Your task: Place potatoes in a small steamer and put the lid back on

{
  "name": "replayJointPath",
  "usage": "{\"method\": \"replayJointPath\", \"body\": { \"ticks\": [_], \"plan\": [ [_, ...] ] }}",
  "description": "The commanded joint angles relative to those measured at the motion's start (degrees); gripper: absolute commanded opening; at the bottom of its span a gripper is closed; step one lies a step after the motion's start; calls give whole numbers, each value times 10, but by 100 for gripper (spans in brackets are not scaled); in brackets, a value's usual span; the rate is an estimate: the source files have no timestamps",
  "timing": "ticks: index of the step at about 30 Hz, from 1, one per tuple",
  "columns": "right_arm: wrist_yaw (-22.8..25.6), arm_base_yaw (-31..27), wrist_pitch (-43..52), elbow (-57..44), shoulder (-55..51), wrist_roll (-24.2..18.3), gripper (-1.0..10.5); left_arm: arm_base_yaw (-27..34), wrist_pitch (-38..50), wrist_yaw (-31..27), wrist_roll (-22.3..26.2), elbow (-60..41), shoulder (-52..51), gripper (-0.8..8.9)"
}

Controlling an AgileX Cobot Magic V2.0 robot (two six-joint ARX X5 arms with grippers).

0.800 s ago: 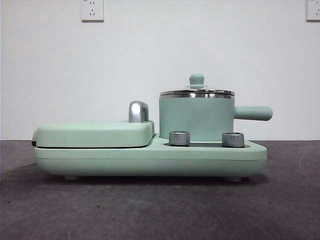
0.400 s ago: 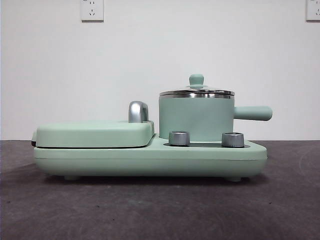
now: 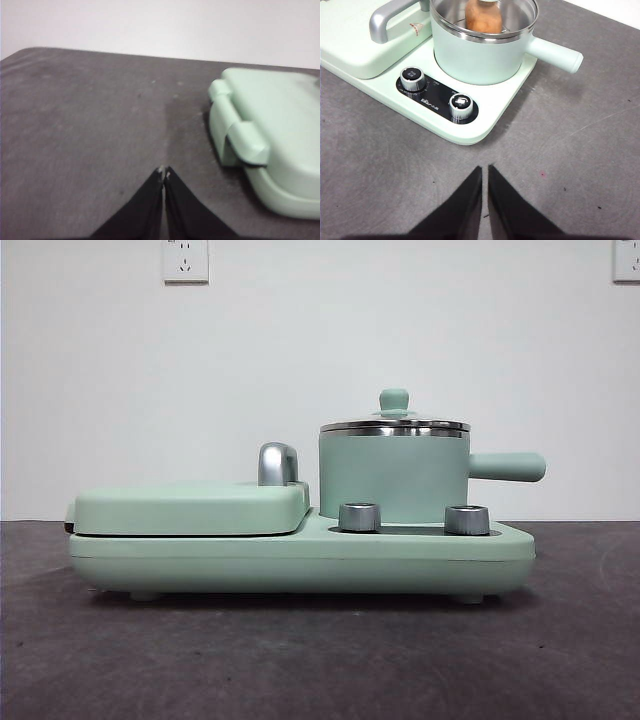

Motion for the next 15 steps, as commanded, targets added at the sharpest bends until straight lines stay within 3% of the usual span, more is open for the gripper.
{"method": "replayJointPath", "body": {
  "ticks": [1,15],
  "plan": [
    [2,3,5,6,1,-2,16,10,13,-3,-6,-10,0,6],
    [2,3,31,6,1,-2,16,14,5,-3,-7,-10,1,6]
  ]
}}
